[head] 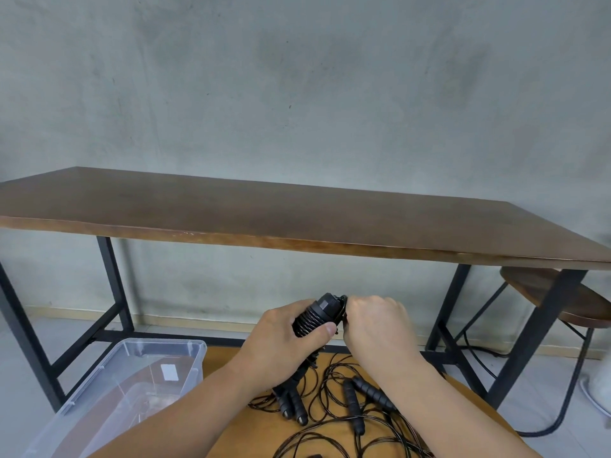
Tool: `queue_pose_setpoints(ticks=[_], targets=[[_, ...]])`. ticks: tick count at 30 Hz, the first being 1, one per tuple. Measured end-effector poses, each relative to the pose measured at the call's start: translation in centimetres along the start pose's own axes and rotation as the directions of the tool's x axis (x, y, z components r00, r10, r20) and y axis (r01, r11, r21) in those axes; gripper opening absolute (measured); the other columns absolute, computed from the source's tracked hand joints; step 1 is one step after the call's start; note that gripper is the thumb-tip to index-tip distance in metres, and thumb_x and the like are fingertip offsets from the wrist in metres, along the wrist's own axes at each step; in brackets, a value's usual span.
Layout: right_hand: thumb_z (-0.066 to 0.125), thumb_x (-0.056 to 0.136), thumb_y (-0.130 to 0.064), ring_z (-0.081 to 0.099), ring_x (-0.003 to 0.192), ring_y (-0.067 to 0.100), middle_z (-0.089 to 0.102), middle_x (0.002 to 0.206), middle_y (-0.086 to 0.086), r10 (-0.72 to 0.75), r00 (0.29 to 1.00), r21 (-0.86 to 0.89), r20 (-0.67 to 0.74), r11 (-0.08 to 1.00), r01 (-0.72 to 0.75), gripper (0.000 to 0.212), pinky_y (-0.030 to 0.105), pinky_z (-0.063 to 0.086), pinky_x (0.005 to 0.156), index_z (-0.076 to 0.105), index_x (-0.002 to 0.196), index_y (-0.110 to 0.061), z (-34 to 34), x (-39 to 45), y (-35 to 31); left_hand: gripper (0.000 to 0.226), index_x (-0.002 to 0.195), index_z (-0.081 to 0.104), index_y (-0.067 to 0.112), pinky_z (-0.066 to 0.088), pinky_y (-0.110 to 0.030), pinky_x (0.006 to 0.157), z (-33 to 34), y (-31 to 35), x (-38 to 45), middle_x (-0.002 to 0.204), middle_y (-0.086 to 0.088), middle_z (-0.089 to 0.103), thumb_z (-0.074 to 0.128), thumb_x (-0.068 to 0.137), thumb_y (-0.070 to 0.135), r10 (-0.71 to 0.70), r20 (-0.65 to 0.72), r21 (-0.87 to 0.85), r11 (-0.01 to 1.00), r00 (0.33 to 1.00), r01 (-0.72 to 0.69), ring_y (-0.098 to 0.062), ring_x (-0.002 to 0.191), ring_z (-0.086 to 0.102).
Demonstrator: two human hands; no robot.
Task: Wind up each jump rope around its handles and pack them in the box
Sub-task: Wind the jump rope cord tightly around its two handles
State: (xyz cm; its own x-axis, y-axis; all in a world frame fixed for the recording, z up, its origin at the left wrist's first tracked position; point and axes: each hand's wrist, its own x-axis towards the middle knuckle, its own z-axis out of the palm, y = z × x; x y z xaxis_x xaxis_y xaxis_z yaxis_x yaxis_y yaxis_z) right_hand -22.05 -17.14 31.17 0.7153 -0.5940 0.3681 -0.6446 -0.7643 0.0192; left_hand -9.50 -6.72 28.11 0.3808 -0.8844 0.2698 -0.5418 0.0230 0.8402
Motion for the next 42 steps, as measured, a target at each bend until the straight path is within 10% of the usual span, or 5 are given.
queue_pose_setpoints(ticks=[14, 23, 29, 36, 42], targets=[[0.021, 0.106, -0.043, 0.046, 0.092, 0.001, 0.039, 0.099, -0.009, -0.148, 0.951, 0.572, 0.272, 0.819, -0.036, 0.042, 0.011, 0.032, 0.071, 0.046, 0.139, -0.037, 0.0, -0.6, 1.0, 0.014, 0.097, 0.052, 0.054, 0.048, -0.025, 0.061, -1.4, -1.3, -0.7, 0.074, 0.000, 0.064, 0.062, 0.090, 0.048, 0.044, -0.098, 0.177, 0.984, 0.994, -0.026, -0.009, 0.076, 0.058], [0.062, 0.095, -0.030, 0.052, 0.090, 0.003, 0.053, 0.092, -0.016, 0.144, 0.983, 0.587, -0.117, 0.808, -0.048, 0.020, 0.008, 0.037, 0.067, 0.077, 0.106, -0.024, 2.0, -0.6, 1.7, 0.018, 0.099, 0.049, 0.057, 0.047, -0.019, 0.061, -1.5, -1.4, -1.0, 0.074, 0.006, 0.063, 0.062, 0.090, 0.050, 0.038, -0.112, 0.170, 0.985, 0.993, -0.018, -0.001, 0.076, 0.058], [0.072, 0.088, -0.028, 0.063, 0.059, 0.008, 0.073, 0.071, -0.002, 0.254, 0.922, 0.853, 0.292, 0.366, -0.371, 0.010, 0.025, 0.056, 0.065, 0.077, 0.095, -0.024, 0.9, -0.8, 1.5, 0.017, 0.104, 0.058, 0.046, 0.046, -0.021, 0.060, -1.8, -1.7, -0.8, 0.075, 0.007, 0.063, 0.062, 0.089, 0.050, 0.081, -0.111, 0.234, 0.971, 0.991, -0.053, -0.006, 0.076, 0.058], [0.061, 0.096, -0.012, 0.066, 0.067, 0.017, 0.072, 0.078, 0.013, 0.215, 0.858, 0.883, 0.467, -0.066, -0.464, 0.017, 0.027, 0.058, 0.064, 0.075, 0.092, -0.003, 0.6, -0.8, 0.1, 0.039, 0.120, 0.049, 0.041, 0.051, -0.020, 0.065, -1.4, -2.1, -0.6, 0.089, 0.016, 0.062, 0.060, 0.087, 0.058, 0.157, -0.062, 0.380, 0.917, 0.986, -0.122, -0.002, 0.077, 0.059], [0.068, 0.092, -0.020, 0.066, 0.068, 0.016, 0.073, 0.077, 0.013, 0.171, 0.857, 0.871, 0.486, -0.009, -0.492, 0.016, 0.027, 0.057, 0.066, 0.077, 0.093, -0.007, 0.3, -0.9, 0.3, 0.042, 0.121, 0.048, 0.042, 0.052, -0.022, 0.068, -1.5, -2.6, -0.5, 0.090, 0.019, 0.061, 0.053, 0.086, 0.064, 0.204, -0.008, 0.501, 0.848, 0.979, -0.172, -0.004, 0.076, 0.058]])
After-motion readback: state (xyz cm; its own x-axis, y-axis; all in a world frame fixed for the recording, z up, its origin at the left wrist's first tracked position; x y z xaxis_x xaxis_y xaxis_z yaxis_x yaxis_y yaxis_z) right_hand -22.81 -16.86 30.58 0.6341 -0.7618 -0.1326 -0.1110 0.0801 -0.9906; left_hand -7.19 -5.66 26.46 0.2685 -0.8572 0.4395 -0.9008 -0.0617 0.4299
